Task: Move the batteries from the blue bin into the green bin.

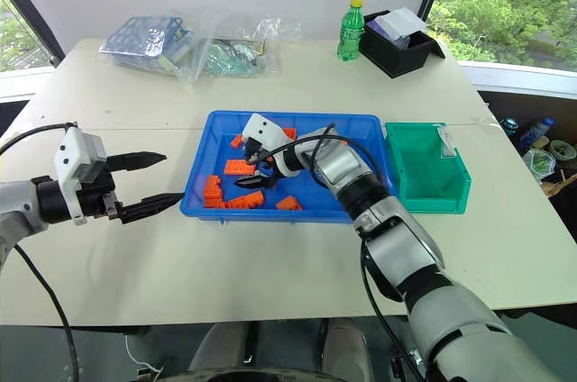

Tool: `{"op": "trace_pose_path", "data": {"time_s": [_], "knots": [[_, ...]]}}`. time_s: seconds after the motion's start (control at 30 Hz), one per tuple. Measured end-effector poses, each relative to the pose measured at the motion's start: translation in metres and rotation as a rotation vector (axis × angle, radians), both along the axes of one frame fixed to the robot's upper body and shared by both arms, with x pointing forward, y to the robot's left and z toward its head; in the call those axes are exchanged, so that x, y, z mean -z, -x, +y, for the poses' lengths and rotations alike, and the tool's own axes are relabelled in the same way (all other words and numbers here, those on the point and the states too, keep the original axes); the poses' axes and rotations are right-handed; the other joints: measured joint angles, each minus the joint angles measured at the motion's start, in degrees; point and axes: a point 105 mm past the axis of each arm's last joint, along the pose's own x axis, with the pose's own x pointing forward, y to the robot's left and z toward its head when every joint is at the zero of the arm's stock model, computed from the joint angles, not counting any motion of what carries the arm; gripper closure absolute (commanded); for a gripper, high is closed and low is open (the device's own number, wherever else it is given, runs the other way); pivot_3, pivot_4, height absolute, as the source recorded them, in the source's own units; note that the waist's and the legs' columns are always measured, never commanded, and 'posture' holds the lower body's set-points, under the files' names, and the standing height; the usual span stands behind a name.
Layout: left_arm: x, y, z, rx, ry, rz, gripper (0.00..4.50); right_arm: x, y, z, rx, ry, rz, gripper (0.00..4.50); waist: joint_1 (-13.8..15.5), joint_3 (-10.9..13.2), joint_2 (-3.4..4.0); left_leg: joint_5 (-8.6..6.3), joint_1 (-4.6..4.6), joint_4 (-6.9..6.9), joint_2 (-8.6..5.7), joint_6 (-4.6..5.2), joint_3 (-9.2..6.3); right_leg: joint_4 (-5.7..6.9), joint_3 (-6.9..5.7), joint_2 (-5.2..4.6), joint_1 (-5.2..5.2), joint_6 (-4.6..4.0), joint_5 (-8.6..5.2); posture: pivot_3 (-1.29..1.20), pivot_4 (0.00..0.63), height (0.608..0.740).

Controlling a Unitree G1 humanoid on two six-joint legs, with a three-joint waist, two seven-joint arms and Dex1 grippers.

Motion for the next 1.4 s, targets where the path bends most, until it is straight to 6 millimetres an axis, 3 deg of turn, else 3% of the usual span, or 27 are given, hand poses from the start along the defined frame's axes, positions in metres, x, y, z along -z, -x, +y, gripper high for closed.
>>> {"op": "trace_pose_path", "data": {"time_s": [0.3,0.4,0.57,0.8,0.97,1.03,1.23,1.27,1.4], "knots": [[-0.005,0.002,0.000,-0.031,0.021,-0.012,0.00,0.015,-0.006,0.002,0.010,0.017,-0.004,0.04,-0.5,0.0,-0.01,0.00,0.06,-0.01,0.01,-0.01,0.02,0.01,0.07,0.03,0.01,-0.03,-0.02,0.00,0.150,0.723],[-0.008,0.001,0.000,-0.033,0.024,-0.023,0.00,0.016,-0.005,0.006,0.001,0.015,-0.013,0.95,-1.0,0.0,-0.01,0.00,0.07,-0.02,0.01,-0.01,0.02,0.04,0.08,0.04,0.02,-0.01,-0.01,0.00,0.150,0.723],[-0.010,-0.001,0.000,-0.032,0.027,-0.031,0.00,0.015,-0.006,0.007,0.009,-0.001,-0.015,3.35,-1.2,0.0,-0.02,0.00,0.08,-0.03,0.01,-0.01,0.03,0.07,0.13,0.07,0.03,0.00,0.02,0.00,0.150,0.723],[-0.013,-0.008,0.000,-0.029,0.038,-0.039,0.00,0.011,-0.005,0.012,0.006,-0.018,-0.016,3.35,-1.2,0.0,-0.03,0.01,0.10,-0.02,0.01,-0.01,0.03,0.06,0.18,0.10,0.11,0.00,0.01,0.00,0.150,0.723],[-0.015,-0.010,-0.001,-0.021,0.041,-0.046,0.00,0.000,0.009,0.031,-0.062,-0.054,-0.030,3.35,-1.3,0.0,-0.03,0.00,0.10,-0.04,0.04,-0.01,0.02,0.08,0.34,0.27,0.13,0.03,0.03,0.00,0.150,0.723],[-0.014,-0.011,-0.003,-0.012,0.039,-0.042,0.00,0.004,0.017,0.036,-0.085,-0.043,-0.019,3.35,-1.2,0.0,-0.04,0.00,0.12,-0.04,0.08,-0.01,-0.05,0.06,0.65,0.55,0.10,0.00,0.01,0.00,0.150,0.723],[-0.014,-0.013,-0.005,0.000,0.041,-0.047,0.00,0.024,0.042,0.031,-0.113,-0.011,0.045,0.32,-1.1,0.0,-0.06,0.00,0.13,-0.03,0.06,-0.02,-0.04,0.03,1.40,0.92,0.01,-0.08,-0.03,0.00,0.150,0.723],[-0.014,-0.013,-0.004,0.000,0.042,-0.047,0.00,0.024,0.043,0.029,-0.109,-0.006,0.040,0.05,-1.1,0.0,-0.06,0.00,0.13,-0.03,0.06,-0.02,-0.02,0.03,1.42,0.92,0.00,-0.08,-0.03,0.00,0.150,0.723],[-0.015,-0.015,-0.005,0.005,0.041,-0.050,0.00,0.023,0.041,0.021,-0.093,0.022,0.023,0.05,-1.1,-0.1,-0.11,0.00,0.14,-0.02,0.06,-0.02,0.00,0.03,1.42,0.93,0.00,-0.08,-0.03,0.00,0.150,0.723]]}}
